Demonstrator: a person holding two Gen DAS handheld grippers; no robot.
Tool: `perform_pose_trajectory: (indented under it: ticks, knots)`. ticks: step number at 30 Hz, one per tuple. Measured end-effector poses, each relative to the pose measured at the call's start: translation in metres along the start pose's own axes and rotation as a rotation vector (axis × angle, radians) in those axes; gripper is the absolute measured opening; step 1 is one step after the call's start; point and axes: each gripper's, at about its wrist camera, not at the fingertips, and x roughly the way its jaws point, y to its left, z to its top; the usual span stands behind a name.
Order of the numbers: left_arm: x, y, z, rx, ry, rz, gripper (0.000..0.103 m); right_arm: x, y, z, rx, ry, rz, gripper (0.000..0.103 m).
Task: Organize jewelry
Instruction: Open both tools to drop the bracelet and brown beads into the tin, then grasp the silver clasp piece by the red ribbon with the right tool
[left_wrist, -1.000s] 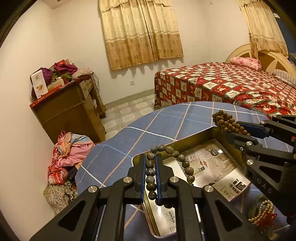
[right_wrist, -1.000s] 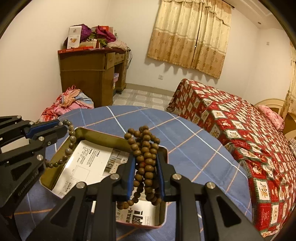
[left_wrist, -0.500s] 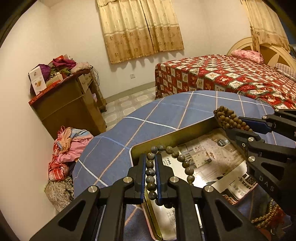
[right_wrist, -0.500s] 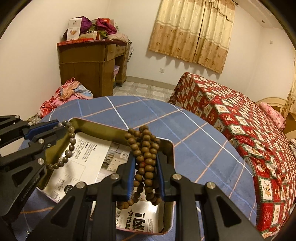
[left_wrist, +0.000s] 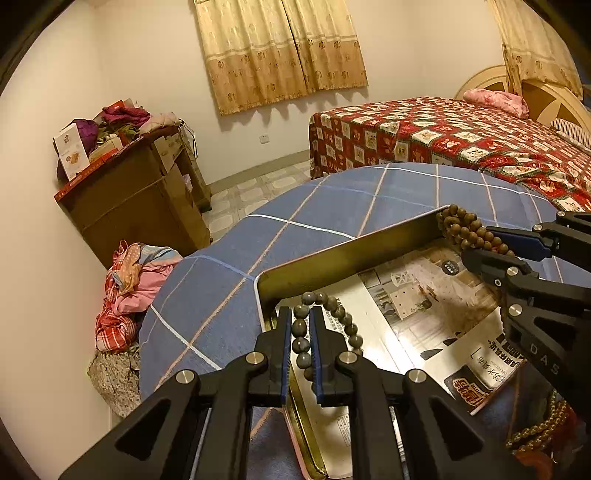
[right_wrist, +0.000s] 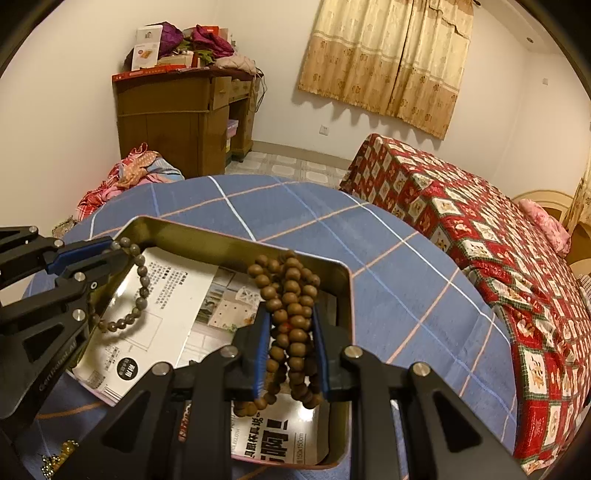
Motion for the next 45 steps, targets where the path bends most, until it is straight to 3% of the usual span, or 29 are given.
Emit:
perform_pose_trajectory:
  ticks: [6,8,10,11,13,33,45]
  knots:
    - [-0.003,-0.002,0.002,0.015,0.012,0.029,0.010,0.000,-0.001,-0.002,0.010,0.005,0.004,0.026]
    - [-0.009,-0.002,0.003,0.013,0.001,0.038,0.022,-0.001,-0.002,-0.002,0.014,0.003,0.005,0.032]
    - [-0.015,0.000,0.003,0.008,-0.024,0.068,0.071,-0.003,-0.003,-0.002,0.019,-0.003,0.003,0.048]
    - [-0.021,0.001,0.002,0.007,-0.051,0.091,0.079,-0.005,-0.003,-0.003,0.020,-0.006,0.001,0.048]
    - [-0.028,0.003,0.001,0.005,-0.077,0.088,0.080,-0.007,-0.003,-0.004,0.019,-0.008,-0.007,0.048]
    - [-0.076,0.002,-0.041,-0.001,-0.048,0.085,0.080,-0.047,-0.019,-0.040,0.071,-0.003,-0.028,0.048]
    - [-0.096,-0.006,-0.081,0.000,0.012,0.072,0.080,-0.080,-0.043,-0.099,0.142,0.033,-0.054,0.048]
